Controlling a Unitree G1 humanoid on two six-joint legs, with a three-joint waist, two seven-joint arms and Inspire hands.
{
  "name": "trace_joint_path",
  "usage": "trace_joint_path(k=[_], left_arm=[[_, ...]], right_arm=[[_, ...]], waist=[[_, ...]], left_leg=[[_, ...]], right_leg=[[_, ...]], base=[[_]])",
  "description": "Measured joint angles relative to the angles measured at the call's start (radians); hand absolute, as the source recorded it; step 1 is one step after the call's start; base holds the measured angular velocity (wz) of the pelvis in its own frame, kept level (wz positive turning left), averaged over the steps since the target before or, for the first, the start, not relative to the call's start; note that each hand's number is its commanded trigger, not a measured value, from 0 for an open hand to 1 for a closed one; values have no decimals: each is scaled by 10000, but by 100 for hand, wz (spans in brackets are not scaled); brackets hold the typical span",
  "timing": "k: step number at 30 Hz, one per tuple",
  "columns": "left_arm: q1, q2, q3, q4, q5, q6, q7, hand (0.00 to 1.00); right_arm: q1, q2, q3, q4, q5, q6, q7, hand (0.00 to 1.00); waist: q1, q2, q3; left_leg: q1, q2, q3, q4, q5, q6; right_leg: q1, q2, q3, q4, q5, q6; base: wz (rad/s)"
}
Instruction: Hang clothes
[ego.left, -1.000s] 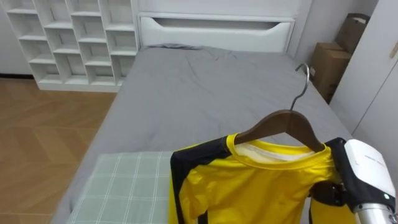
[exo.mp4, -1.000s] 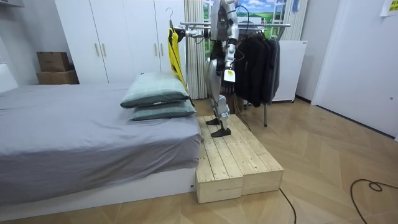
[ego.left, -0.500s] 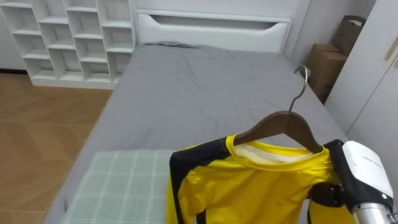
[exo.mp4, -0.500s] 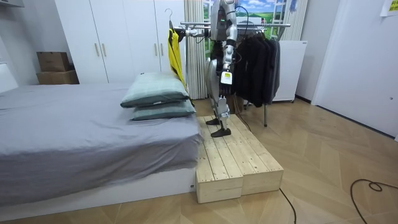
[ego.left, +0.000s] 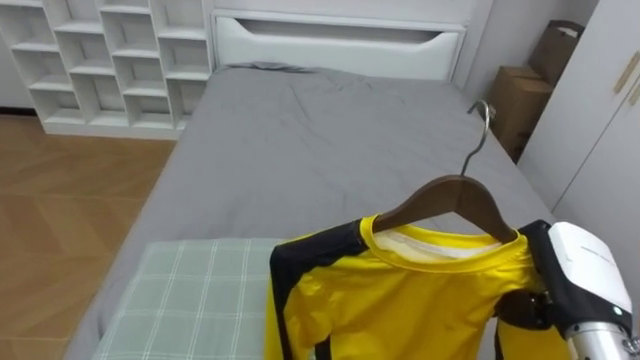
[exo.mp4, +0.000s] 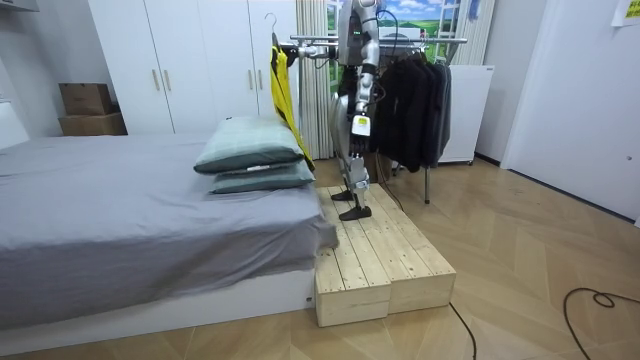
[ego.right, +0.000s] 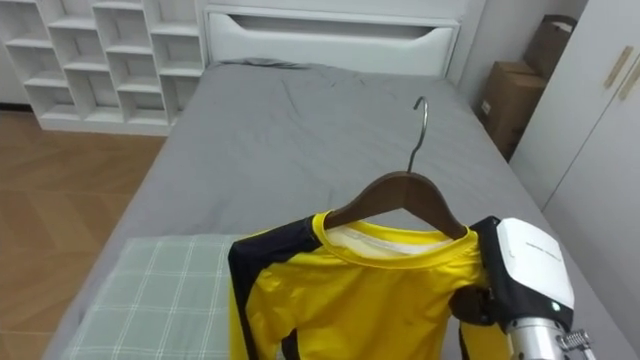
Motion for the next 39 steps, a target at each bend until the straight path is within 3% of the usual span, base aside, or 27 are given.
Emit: trace_joint_path(k=[9, 16, 18, 20, 21, 23, 24, 26, 27, 28, 30, 32, 37, 39], left_arm=[[-120, 6, -69, -5, 164, -6, 77, 0], [-593, 131, -1272, -103, 537, -81, 64, 0], [-781, 124, -1378, -93, 828, -133, 43, 0], [-1001, 167, -1405, -87, 852, -131, 1, 0], [-1057, 198, -1426, -75, 842, -130, -13, 0], [-1257, 354, -1580, -15, 811, -148, -14, 0], [-1332, 376, -1576, 24, 814, -146, -12, 0], [-1550, 419, -1551, 25, 813, -142, 48, 0], [-1603, 437, -1553, 24, 827, -138, 66, 0], [-1715, 428, -1567, 25, 822, -119, 82, 0], [-1882, 336, -1683, 19, 812, -58, 83, 0], [-2027, 333, -1745, 21, 794, 98, 92, 0], [-1632, 206, -1740, 20, 897, 278, 76, 0], [-1529, 209, -1750, 29, 1009, 279, 63, 0]], right_arm=[[224, 77, 43, 85, 54, -5, -2, 100], [310, 388, 266, 584, 80, -49, -248, 100], [328, 507, 270, 584, 169, -131, -247, 100], [274, 504, 382, 751, 312, -200, -254, 100], [235, 504, 431, 853, 354, -203, -254, 100], [178, 499, 591, 924, 414, -201, -250, 100], [183, 491, 600, 943, 475, -201, -250, 100], [83, 467, 652, 1107, 572, -203, -326, 100], [-16, 480, 708, 1254, 647, -201, -350, 100], [-189, 487, 794, 1460, 687, -183, -338, 100], [-230, 493, 815, 1480, 642, -96, -338, 100], [-318, 491, 826, 1478, 704, -90, -337, 100], [-787, 514, 797, 1477, 623, -140, -336, 100], [-896, 515, 802, 1466, 567, -246, -336, 100]], waist=[[-42, -45, -8], [-162, -48, 15], [-253, -28, 15], [-315, 0, 25], [-313, 28, 33], [-318, 99, 73], [-353, 135, 101], [-127, 268, 150], [-41, 271, 154], [-31, 272, 156], [-72, 327, 181], [-107, 266, 147], [-296, 208, 132], [-348, 157, 121]], left_leg=[[53, 99, 356, 6, -79, -35], [-287, 117, 719, 57, -89, -16], [-393, 145, 1004, 73, -100, 2], [-467, 206, 1659, 79, -120, 22], [-457, 245, 1856, 86, -155, 13], [-378, 332, 2634, 114, -246, 1], [-316, 431, 2810, 112, -270, -4], [-117, 561, 3813, 130, -456, -66], [-93, 596, 4085, 165, -494, -90], [-73, 650, 4522, 237, -606, -119], [69, 685, 4889, 332, -701, -158], [177, 777, 5180, 547, -785, -244], [190, 994, 5604, 1195, -861, -369], [171, 1087, 5543, 1749, -911, -420]], right_leg=[[-96, 99, 320, 0, 8, -13], [-681, 133, 698, 176, 82, -33], [-1095, 159, 891, 338, 131, -27], [-1547, 257, 1355, 573, 223, -50], [-1632, 307, 1378, 589, 282, -63], [-1879, 360, 1051, 687, 389, -196], [-1958, 348, 799, 696, 418, -230], [-2159, 215, -490, 854, 591, -459], [-2205, 198, -922, 923, 620, -504], [-2300, 159, -1440, 1058, 582, -684], [-2386, 175, -1409, 1262, 551, -732], [-2463, 274, -1322, 1280, 569, -829], [-2586, 498, -787, 1283, 545, -1003], [-2610, 510, -503, 1513, 366, -1106]], base=[[-12], [-17], [-42], [-75], [-100], [-98], [-90], [-119], [-127], [-97], [-65], [-45], [-34], [-48]])
